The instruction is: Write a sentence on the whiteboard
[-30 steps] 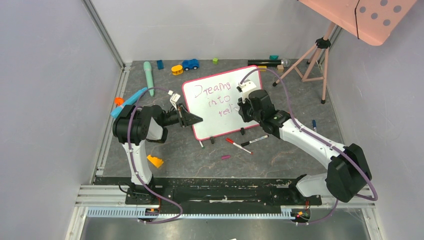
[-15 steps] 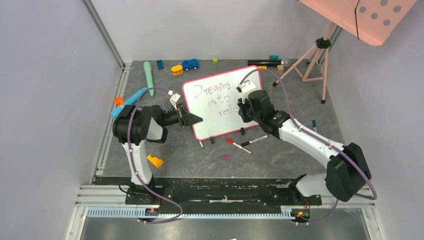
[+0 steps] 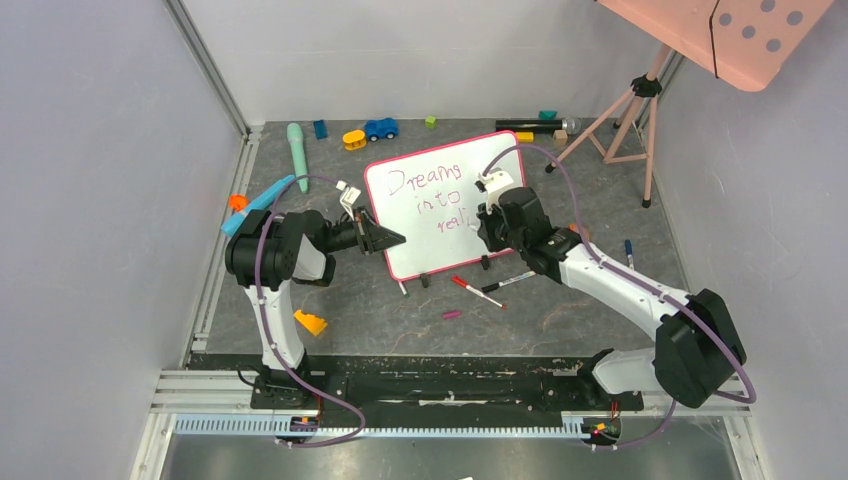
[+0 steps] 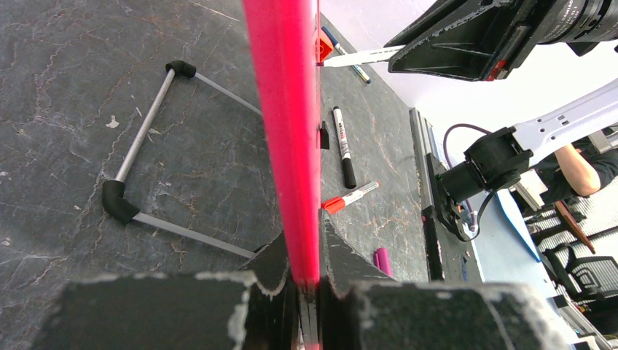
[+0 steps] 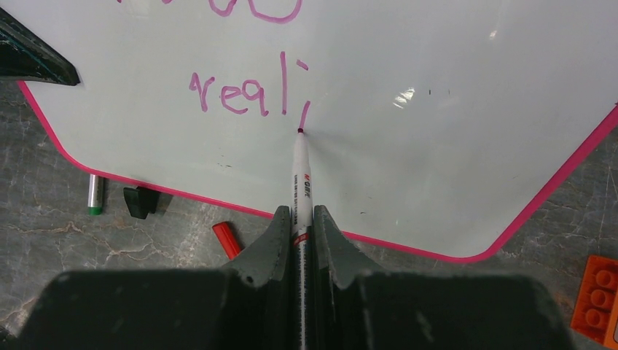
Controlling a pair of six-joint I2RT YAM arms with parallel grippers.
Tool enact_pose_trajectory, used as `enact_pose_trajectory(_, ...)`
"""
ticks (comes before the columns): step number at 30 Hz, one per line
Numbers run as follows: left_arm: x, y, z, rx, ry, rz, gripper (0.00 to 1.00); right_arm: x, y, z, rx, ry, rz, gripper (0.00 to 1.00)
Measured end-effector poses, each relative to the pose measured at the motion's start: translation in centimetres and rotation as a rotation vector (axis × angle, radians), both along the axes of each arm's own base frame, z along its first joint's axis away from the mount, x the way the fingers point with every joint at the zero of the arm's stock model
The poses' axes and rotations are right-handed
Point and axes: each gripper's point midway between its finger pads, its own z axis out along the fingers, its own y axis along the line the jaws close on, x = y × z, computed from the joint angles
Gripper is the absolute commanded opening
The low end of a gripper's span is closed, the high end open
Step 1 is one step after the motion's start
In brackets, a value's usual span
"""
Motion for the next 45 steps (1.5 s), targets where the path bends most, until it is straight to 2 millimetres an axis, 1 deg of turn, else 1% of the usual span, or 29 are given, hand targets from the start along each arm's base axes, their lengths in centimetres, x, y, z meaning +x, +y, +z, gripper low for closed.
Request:
enact_pose_trajectory(6,0.0,0.0,0.0,0.0,0.0,0.0,0.02,0.2,-0.3,0.5,0.009,-0.007,-0.006,0.0)
enact_pose_trajectory(12,0.0,0.0,0.0,0.0,0.0,0.0,0.02,1.1,-0.5,2.0,0.025,-0.035,-0.021,0.0)
enact_pose_trajectory(14,0.0,0.0,0.0,0.0,0.0,0.0,0.02,1.3,-0.5,2.3,0.029,-0.039,-0.023,0.0)
enact_pose_trajectory(20,0.0,0.0,0.0,0.0,0.0,0.0,0.02,1.3,-0.8,2.1,0.024,-0.032,-0.028,0.0)
enact_pose_trajectory(38,0.0,0.0,0.0,0.0,0.0,0.0,0.02,1.6,-0.2,1.7,0.022,-0.012,-0.013,0.0)
enact_pose_trajectory(45,0.0,0.0,0.0,0.0,0.0,0.0,0.02,1.8,-0.7,1.7,0.003,-0.012,-0.037,0.0)
